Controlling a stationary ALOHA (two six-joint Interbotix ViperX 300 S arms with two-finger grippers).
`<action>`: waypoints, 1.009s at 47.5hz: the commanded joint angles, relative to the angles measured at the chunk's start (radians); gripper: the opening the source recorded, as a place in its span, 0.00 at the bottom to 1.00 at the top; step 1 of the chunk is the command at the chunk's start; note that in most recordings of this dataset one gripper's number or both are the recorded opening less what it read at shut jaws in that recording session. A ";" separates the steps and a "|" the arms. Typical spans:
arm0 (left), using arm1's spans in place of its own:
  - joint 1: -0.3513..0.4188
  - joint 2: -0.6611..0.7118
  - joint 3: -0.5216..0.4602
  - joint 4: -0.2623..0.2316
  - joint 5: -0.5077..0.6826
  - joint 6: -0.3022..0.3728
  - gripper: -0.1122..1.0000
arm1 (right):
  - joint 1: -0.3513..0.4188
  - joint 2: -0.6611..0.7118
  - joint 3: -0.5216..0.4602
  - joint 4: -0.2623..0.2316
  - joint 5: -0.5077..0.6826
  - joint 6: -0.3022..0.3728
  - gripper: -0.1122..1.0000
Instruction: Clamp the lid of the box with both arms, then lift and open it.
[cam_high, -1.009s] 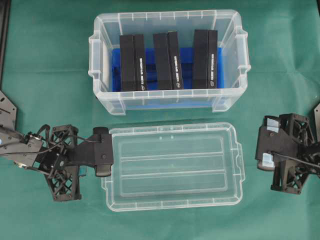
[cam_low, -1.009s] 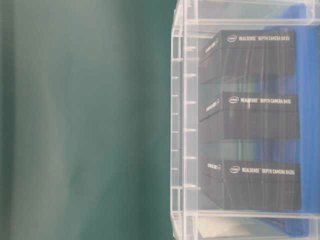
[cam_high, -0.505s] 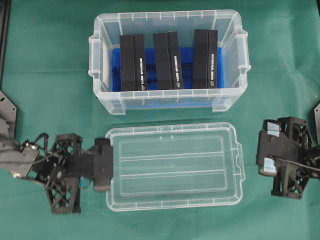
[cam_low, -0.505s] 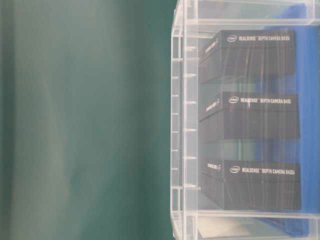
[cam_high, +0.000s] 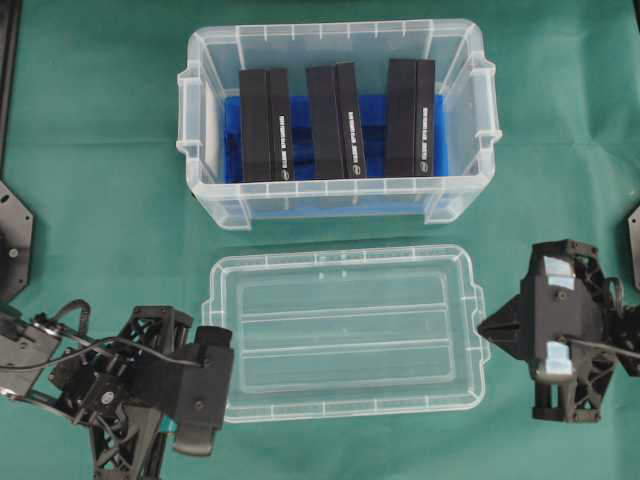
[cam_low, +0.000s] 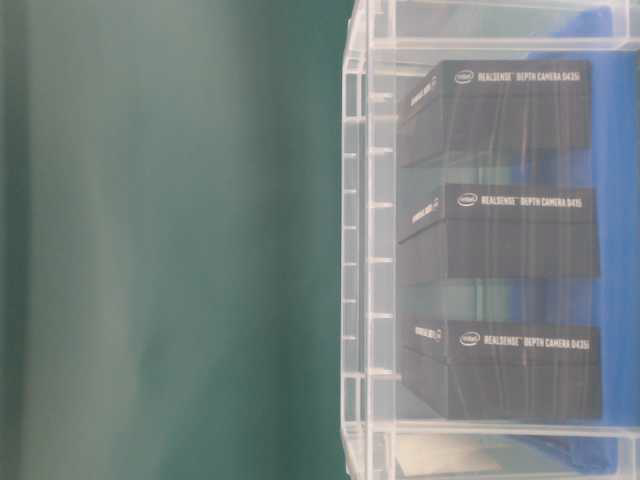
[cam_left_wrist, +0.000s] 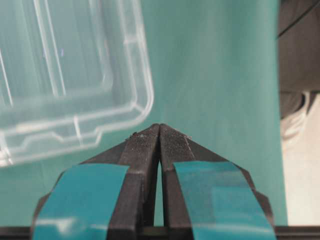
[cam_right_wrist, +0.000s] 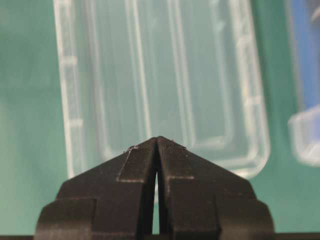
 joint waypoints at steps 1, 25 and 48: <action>0.015 -0.038 -0.054 0.014 -0.006 0.041 0.11 | 0.003 -0.029 -0.048 -0.063 0.005 -0.002 0.10; 0.216 -0.187 -0.094 0.011 -0.195 0.364 0.11 | -0.057 -0.244 -0.040 -0.397 0.091 0.000 0.10; 0.509 -0.359 0.043 0.011 -0.350 0.373 0.11 | -0.362 -0.354 0.009 -0.551 0.089 0.000 0.10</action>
